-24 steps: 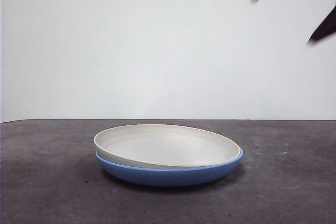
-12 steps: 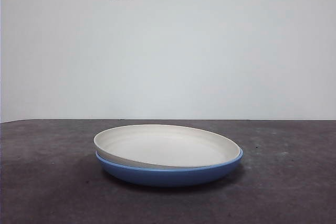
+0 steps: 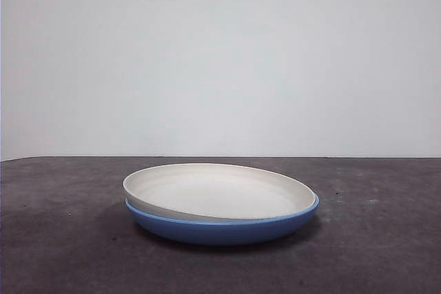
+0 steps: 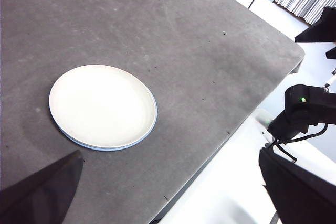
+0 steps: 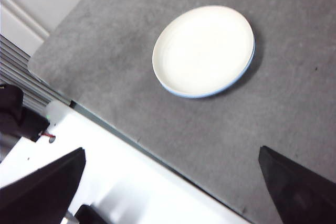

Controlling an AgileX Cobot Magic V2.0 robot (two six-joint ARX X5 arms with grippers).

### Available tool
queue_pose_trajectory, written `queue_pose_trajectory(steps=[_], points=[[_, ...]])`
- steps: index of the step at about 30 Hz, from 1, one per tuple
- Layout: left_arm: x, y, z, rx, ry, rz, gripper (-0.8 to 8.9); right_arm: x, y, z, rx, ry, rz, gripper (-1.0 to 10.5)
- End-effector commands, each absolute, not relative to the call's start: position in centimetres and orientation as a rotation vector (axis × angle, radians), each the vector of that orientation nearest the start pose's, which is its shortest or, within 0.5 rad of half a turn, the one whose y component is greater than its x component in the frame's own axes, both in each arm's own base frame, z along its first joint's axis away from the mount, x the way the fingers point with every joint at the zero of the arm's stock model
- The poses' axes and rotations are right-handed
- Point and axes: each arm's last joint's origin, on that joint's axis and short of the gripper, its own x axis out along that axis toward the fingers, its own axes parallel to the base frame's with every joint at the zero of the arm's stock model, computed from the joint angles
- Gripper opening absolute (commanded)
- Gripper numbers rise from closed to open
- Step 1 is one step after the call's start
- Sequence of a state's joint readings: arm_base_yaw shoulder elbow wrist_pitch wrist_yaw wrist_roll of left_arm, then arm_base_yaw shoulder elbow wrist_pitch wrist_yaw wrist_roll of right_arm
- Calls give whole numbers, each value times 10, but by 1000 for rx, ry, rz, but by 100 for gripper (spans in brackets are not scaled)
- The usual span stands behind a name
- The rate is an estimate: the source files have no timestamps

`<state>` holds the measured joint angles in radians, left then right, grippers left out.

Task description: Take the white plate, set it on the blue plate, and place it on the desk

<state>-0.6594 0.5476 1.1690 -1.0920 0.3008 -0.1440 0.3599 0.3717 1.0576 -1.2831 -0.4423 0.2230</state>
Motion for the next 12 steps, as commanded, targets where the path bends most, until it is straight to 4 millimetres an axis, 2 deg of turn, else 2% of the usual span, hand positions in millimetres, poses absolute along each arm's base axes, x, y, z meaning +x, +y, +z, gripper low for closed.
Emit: queue_pose_trajectory(steps=[1, 2, 4, 6, 7, 12], points=[[28, -33, 392, -44, 532, -913, 582, -1, 13, 354, 214, 645, 726, 594], [28, -33, 392, -44, 532, -914, 561, 0, 13, 355, 213, 637, 728, 553], [28, -33, 392, -43, 533, -913, 400, 0, 13, 356, 213, 624, 730, 319], [28, -33, 392, -42, 537, -913, 142, 1, 14, 357, 213, 612, 732, 37], [28, -33, 392, -41, 538, -913, 32, 1, 14, 357, 213, 608, 732, -2], [28, -33, 392, -42, 537, -913, 20, 1, 14, 358, 213, 604, 733, 9]])
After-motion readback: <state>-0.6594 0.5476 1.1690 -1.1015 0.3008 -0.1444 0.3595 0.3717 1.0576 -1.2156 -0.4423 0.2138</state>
